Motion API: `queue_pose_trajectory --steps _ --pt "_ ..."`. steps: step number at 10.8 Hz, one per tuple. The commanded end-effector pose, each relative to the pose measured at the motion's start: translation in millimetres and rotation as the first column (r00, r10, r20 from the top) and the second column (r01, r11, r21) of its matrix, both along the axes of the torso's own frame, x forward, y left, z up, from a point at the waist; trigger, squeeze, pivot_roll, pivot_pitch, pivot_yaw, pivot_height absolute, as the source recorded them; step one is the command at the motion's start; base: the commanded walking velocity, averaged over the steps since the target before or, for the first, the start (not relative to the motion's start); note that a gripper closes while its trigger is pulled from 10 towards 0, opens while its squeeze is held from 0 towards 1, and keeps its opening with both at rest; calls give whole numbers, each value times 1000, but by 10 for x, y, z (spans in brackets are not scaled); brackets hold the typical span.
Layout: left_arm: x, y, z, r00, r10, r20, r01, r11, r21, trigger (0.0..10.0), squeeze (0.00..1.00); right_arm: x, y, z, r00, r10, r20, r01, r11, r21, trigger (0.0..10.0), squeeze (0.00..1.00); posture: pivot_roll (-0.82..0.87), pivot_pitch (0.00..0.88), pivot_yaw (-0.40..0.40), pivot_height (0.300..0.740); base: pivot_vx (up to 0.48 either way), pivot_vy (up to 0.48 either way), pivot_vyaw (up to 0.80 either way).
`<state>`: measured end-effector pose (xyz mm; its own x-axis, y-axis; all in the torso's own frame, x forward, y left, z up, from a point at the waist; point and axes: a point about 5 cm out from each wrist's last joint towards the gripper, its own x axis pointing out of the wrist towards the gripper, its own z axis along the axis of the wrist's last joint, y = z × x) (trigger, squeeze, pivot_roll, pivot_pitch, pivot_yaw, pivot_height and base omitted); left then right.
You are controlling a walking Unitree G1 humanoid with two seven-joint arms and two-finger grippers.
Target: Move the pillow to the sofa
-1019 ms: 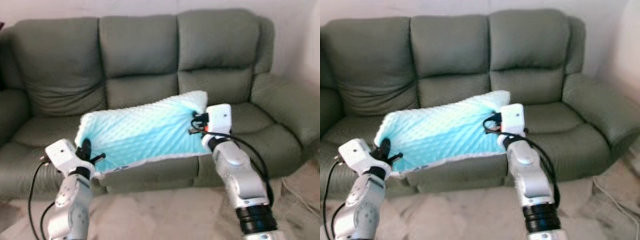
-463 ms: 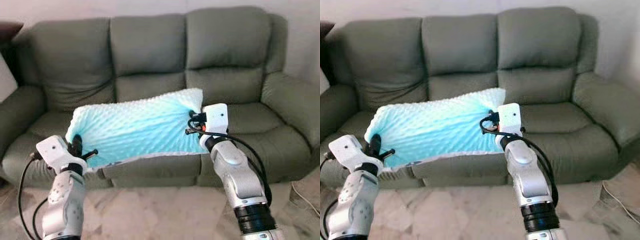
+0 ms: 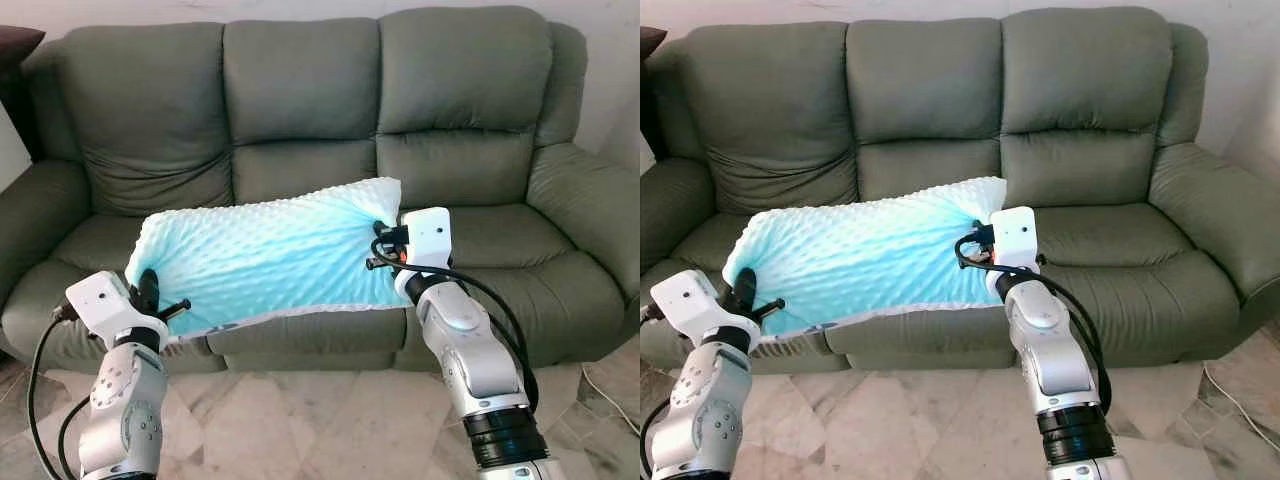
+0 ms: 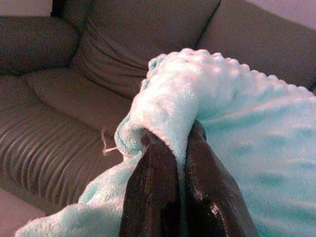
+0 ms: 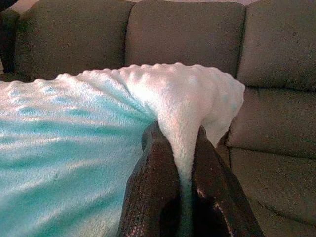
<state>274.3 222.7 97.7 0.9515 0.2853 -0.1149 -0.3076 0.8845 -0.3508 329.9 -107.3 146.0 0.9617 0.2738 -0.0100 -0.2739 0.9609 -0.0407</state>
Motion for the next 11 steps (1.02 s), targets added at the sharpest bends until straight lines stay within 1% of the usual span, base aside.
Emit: queue_pose_trajectory --steps 1,2,3,4,5,6,7,8,9,10,11 --pt "-50 68 -80 999 27 -39 -26 999 28 10000 0 43 9 57 1000 0 31 0 1000 -10 10000 0 -159 0 51 740 0 0 0" --pt "-128 97 -181 997 23 -79 -17 997 75 10000 0 60 54 -12 1000 20 17 -20 1000 -21 10000 0 -136 1 49 740 0 0 0" --pt "-196 129 -241 995 25 -95 -15 995 101 10000 0 65 80 -57 999 34 12 -33 999 -30 10000 0 -117 5 45 740 0 0 0" --pt "-311 189 -358 992 33 -125 -16 991 136 10000 0 75 123 -128 999 50 8 -50 998 -42 10000 0 -99 8 41 740 0 0 0" --pt "-363 185 -411 990 26 -138 -6 990 143 10000 0 77 138 -163 999 53 5 -53 998 -45 10000 0 -88 12 38 740 0 0 0" --pt "-424 90 -500 987 -33 -157 55 988 142 10000 0 74 160 -209 998 60 -2 -60 997 -50 10000 0 -86 21 38 740 0 0 0" --pt "-464 -8 -520 987 -62 -151 81 988 130 10000 0 58 145 -237 998 58 -2 -58 997 -52 10000 0 -86 31 44 740 0 0 0" --pt "-479 -60 -526 986 -72 -149 92 988 126 10000 0 44 128 -258 999 54 -3 -54 997 -53 10000 0 -87 37 47 740 0 0 0" --pt "-484 -139 -501 989 -92 -120 103 991 87 10000 0 10 105 -289 999 43 1 -43 997 -60 10000 0 -92 51 58 740 0 0 0" --pt "-438 -191 -453 988 -117 -102 126 988 94 10000 0 1 -11 -272 998 -55 38 58 994 -96 10000 0 -96 58 63 740 0 0 0" --pt "-394 -223 -408 984 -152 -89 161 981 107 10000 0 -12 -154 -252 988 -144 55 149 983 -106 10000 0 -104 58 73 740 0 0 0"
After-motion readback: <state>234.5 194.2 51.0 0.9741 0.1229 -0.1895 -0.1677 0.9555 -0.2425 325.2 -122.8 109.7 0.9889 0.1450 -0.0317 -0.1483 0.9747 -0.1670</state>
